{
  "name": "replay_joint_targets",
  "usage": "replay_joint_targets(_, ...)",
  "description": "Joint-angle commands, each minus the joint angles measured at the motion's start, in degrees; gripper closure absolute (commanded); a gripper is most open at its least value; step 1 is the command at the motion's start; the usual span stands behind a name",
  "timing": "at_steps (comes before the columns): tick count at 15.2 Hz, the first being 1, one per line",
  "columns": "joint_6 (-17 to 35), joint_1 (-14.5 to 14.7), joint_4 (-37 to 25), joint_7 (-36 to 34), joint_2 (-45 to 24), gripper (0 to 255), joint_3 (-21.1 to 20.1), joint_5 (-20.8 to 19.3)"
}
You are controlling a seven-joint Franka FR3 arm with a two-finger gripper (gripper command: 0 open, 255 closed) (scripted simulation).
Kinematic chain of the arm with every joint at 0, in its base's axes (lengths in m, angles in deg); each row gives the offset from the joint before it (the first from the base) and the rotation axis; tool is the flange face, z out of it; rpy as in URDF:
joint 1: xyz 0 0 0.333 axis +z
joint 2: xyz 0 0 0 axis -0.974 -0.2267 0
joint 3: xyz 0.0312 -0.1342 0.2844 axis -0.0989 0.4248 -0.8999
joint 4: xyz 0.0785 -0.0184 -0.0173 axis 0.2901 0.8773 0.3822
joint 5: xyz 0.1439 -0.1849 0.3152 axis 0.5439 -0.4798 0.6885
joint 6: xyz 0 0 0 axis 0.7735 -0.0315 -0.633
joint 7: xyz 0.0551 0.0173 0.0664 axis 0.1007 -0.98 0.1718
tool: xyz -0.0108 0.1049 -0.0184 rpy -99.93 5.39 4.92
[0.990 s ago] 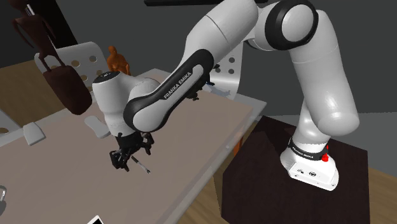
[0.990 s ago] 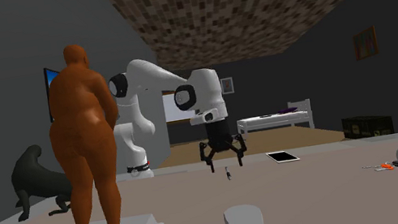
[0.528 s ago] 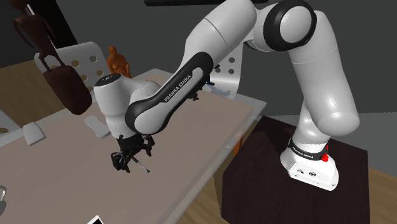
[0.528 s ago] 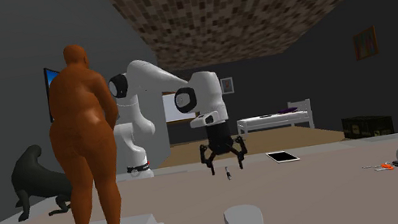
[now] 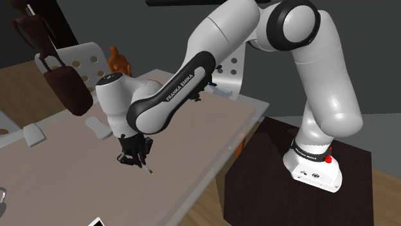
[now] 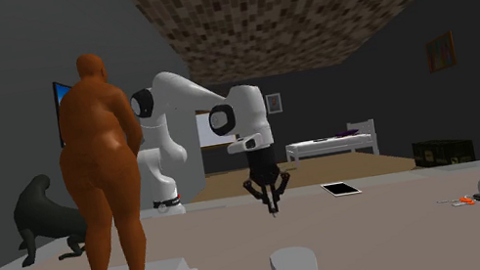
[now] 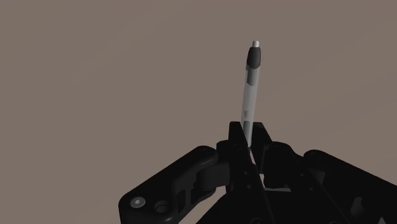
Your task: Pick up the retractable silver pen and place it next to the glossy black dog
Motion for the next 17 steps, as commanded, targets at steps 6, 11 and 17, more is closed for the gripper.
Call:
replay_joint_targets(6, -1.4, 0.2, -0.9, -0.1, 0.8, 255, -0.5, 0.5)
replay_joint_targets(11, -4.5, -0.2, -2.3, 0.4, 2.5, 255, -1.1, 1.5)
replay_joint_targets(17, -8.3, -0.5, -4.6, 1.0, 4.2, 255, -1.7, 2.6)
